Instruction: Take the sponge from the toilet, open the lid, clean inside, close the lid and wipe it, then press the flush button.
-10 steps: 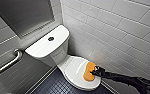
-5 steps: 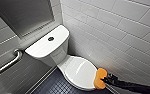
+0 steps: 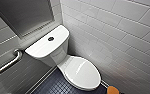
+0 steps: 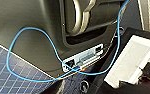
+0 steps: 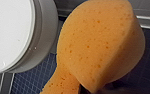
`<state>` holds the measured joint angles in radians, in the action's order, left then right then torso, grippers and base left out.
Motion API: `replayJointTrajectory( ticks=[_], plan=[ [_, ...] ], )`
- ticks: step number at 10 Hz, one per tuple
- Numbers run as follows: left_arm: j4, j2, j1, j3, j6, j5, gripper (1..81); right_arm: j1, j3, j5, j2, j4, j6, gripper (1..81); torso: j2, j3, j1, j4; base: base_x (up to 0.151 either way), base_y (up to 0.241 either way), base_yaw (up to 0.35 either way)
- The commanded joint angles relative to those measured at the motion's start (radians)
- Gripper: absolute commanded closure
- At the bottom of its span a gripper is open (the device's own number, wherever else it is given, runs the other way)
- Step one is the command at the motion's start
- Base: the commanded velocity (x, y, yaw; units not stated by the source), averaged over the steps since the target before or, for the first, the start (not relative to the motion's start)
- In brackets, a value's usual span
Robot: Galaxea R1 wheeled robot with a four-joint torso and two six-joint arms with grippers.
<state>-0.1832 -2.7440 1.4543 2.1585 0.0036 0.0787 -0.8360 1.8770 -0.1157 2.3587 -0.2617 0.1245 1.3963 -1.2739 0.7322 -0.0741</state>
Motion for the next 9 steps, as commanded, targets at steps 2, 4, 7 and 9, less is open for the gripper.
replayJointTrajectory(
  ticks=[2,4,7,9],
  plan=[
    [-0.004,-0.004,0.025,-0.025,0.009,0.092,1.0,-0.046,-0.257,-0.091,-0.262,0.012,0.009,81.1,0.0,-0.023,0.0,0.0,0.0,0.0,0.0],
    [-0.004,-0.008,0.024,-0.025,0.009,0.09,1.0,-0.003,-0.382,-0.093,-0.339,0.013,0.001,81.1,0.0,-0.076,0.0,0.0,0.0,0.0,0.0],
    [0.008,-0.007,0.002,-0.031,0.003,0.107,1.0,0.123,-0.441,-0.059,-0.332,0.018,-0.003,81.1,0.0,-0.079,0.0,0.0,0.0,0.0,0.0],
    [0.008,0.001,0.004,-0.032,0.006,0.104,1.0,0.258,-0.432,0.046,-0.268,0.016,-0.002,81.1,0.0,-0.1,0.0,0.0,0.0,0.0,0.0]
  ],
)
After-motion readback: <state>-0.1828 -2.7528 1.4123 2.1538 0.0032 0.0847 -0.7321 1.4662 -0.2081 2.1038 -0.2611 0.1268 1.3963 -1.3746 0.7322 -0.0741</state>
